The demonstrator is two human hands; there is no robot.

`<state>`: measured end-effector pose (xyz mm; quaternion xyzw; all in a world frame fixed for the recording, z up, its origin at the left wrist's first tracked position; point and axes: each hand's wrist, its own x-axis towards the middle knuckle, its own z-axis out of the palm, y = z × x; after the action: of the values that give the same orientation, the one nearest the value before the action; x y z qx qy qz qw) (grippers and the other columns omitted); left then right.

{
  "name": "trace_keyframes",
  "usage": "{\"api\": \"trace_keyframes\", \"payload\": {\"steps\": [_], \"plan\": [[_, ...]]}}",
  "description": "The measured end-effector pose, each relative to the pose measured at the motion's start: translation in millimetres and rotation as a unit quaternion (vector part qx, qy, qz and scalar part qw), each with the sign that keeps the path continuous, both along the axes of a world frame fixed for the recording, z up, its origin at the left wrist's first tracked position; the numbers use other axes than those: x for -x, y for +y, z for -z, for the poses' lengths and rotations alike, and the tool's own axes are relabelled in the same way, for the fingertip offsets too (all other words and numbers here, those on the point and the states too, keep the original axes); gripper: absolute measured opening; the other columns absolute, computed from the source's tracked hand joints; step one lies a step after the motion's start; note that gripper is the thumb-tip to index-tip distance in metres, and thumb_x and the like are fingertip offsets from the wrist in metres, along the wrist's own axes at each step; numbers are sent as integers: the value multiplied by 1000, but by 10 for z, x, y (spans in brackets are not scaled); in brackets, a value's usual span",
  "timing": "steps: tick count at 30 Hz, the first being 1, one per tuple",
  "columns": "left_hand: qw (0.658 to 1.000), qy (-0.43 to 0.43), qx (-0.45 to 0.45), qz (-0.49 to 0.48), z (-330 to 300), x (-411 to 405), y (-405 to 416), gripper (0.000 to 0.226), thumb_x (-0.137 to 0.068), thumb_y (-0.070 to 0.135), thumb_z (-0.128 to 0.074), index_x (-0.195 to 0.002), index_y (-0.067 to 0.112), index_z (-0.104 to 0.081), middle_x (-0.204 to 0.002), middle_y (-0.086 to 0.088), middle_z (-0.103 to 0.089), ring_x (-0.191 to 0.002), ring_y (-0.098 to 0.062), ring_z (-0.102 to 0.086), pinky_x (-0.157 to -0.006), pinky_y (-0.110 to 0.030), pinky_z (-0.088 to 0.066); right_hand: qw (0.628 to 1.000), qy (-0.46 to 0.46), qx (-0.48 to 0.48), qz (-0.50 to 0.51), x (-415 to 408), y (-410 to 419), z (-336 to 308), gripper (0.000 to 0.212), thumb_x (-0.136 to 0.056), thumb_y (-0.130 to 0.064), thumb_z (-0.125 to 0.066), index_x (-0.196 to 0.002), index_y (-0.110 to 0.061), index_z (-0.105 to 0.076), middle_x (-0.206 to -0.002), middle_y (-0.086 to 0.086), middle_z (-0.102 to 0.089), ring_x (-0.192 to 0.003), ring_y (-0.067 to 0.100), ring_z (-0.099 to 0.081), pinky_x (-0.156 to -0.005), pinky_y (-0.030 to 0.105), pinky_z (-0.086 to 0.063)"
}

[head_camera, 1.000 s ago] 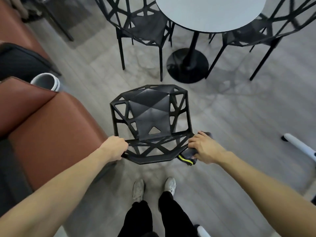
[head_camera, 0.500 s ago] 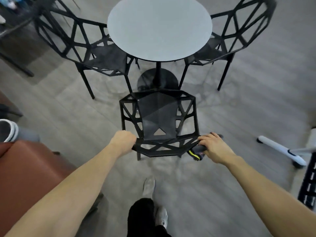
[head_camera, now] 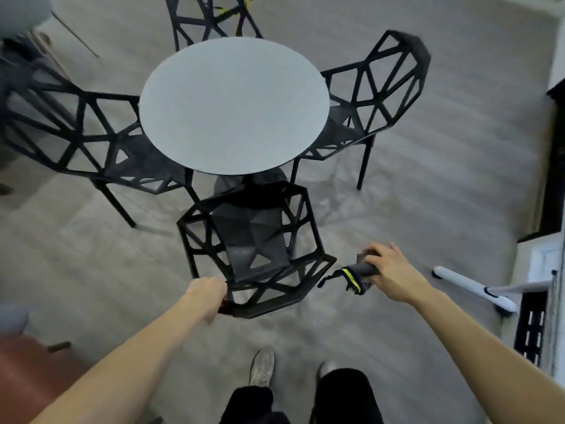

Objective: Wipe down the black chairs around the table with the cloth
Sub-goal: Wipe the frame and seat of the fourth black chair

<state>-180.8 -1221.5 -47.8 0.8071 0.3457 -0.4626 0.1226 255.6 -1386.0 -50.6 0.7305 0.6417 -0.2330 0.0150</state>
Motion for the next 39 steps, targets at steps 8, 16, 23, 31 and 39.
{"api": "trace_keyframes", "payload": {"steps": [8, 16, 23, 31, 39], "plan": [[971, -227, 7, -70, -467, -2306, 982, 46, -96, 42, -77, -138, 27, -67, -124, 7, -75, -115, -20, -69, -95, -35, -55, 977, 147, -31, 153, -1368, 541, -551, 24, -87, -36, -84, -82, -41, -61, -94, -8, -58, -87, 17, -60, -74, 39, -45], [847, -468, 123, -221, -822, -4848, 1175, 75, -84, 25, -84, -153, 28, -55, -145, 11, -65, -134, -7, -60, -114, -31, -50, 940, 317, -19, 122, -2932, 1411, -1082, 45, -87, -15, -80, -120, -44, -69, -116, -24, -73, -120, 3, -64, -108, 29, -47], [788, -524, 152, -286, -1009, -5991, 2030, 8, -90, 26, -82, -88, 27, -75, -74, 12, -64, -72, -4, -56, -70, -31, -46, 898, 409, -32, 160, -3992, 2466, -1316, 52, -90, 3, -75, -117, -42, -70, -114, -12, -79, -117, 6, -70, -105, 35, -54], [756, -565, 90, -318, -952, -7335, 3403, 3, -96, 41, -71, -97, 38, -70, -93, 15, -75, -92, -3, -70, -82, -31, -51, 797, 508, 38, 325, -5184, 3857, -1209, 50, -95, -15, -66, -144, -18, -56, -124, 18, -74, -104, 27, -76, -93, 45, -62], [769, -537, 73, -339, -1210, -8069, 4579, 16, -94, 44, -74, -103, 31, -73, -97, 7, -76, -98, -17, -72, -90, -44, -58, 961, 227, 84, 135, -5926, 5067, -1454, 46, -71, -31, -89, -106, -10, -67, -88, 8, -73, -76, 23, -69, -70, 48, -57]]}}
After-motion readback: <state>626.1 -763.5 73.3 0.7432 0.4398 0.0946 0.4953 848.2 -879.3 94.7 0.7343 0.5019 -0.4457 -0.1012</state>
